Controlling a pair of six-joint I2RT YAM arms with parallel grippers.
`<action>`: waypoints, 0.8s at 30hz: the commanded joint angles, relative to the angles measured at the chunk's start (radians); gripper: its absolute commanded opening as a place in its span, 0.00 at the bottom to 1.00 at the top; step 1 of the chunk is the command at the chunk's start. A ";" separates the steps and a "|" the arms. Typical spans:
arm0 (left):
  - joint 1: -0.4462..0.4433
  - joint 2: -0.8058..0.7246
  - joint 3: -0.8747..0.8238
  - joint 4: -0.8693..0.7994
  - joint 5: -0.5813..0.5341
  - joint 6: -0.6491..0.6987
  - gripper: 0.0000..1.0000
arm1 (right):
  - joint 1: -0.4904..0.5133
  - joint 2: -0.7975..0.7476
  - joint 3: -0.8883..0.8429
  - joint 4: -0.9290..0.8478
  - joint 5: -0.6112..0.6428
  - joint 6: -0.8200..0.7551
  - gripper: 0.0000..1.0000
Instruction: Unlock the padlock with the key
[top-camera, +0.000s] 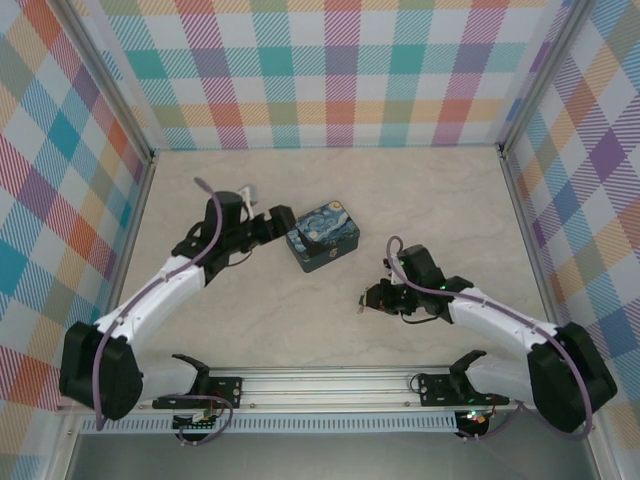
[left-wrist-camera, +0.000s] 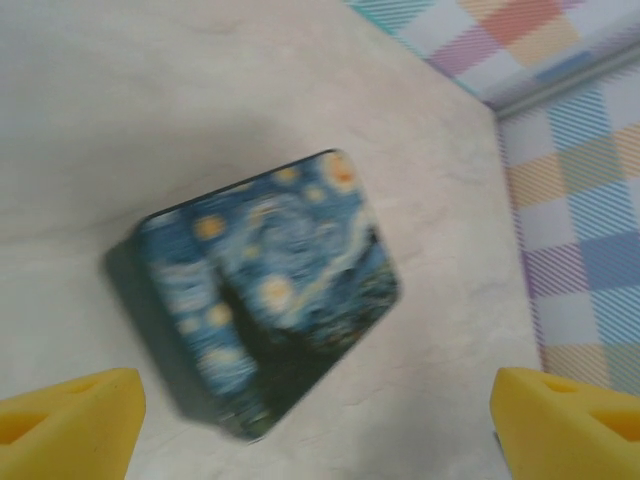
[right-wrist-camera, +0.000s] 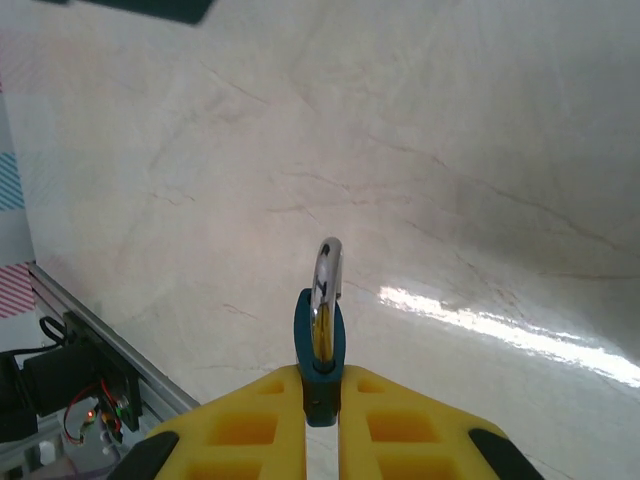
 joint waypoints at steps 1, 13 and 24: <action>0.049 -0.081 -0.085 -0.010 -0.064 -0.018 0.90 | 0.013 0.070 0.035 0.017 -0.069 -0.008 0.13; 0.091 -0.125 -0.152 -0.015 -0.063 -0.037 0.91 | 0.024 0.274 0.105 0.008 -0.094 -0.055 0.14; 0.101 -0.122 -0.145 -0.025 -0.067 -0.037 0.91 | 0.024 0.280 0.123 -0.073 -0.006 -0.088 0.26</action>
